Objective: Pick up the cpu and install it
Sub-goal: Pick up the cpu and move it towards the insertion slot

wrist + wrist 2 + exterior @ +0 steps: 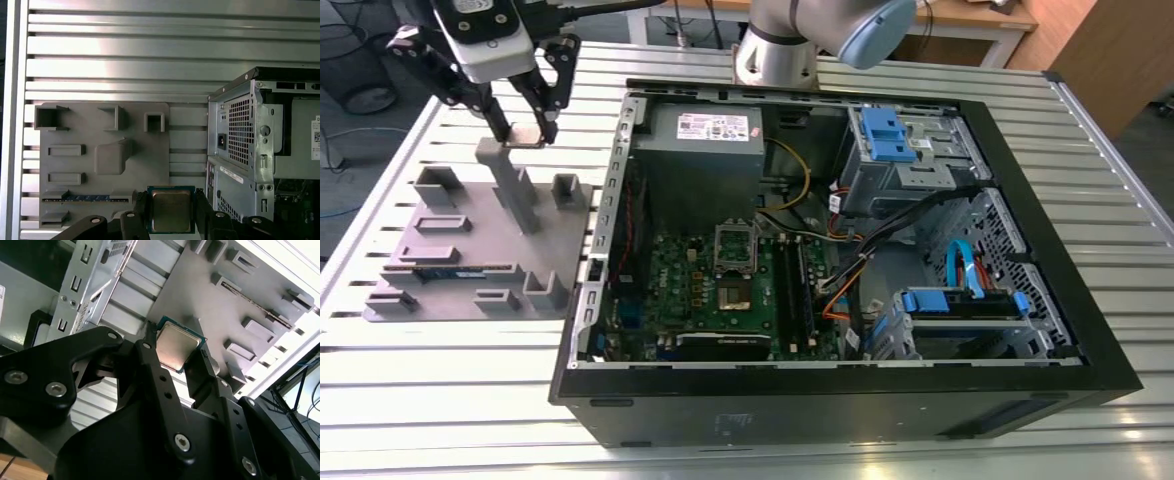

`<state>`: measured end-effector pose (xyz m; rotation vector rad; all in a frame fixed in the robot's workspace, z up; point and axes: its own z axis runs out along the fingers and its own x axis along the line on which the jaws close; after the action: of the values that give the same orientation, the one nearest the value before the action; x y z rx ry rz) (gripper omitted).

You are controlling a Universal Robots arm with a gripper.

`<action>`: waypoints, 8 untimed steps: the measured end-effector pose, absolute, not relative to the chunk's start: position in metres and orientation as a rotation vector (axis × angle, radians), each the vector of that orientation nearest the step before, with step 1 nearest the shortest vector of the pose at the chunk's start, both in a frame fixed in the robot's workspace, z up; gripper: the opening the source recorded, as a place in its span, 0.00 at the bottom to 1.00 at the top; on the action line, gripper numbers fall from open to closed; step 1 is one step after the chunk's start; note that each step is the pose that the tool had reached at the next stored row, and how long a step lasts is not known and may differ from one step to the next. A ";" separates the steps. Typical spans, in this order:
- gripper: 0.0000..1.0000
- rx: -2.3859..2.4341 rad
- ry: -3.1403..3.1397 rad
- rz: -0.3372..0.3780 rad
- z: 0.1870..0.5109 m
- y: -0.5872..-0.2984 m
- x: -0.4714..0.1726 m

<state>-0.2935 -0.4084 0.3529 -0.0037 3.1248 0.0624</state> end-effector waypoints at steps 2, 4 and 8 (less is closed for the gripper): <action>0.47 -0.004 3.125 0.062 0.353 -0.408 -0.287; 0.47 -0.004 3.125 0.063 0.353 -0.408 -0.281; 0.47 -0.004 3.125 0.062 0.352 -0.408 -0.268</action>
<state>-0.2681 -0.4084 0.3525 -0.0037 3.1248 0.0624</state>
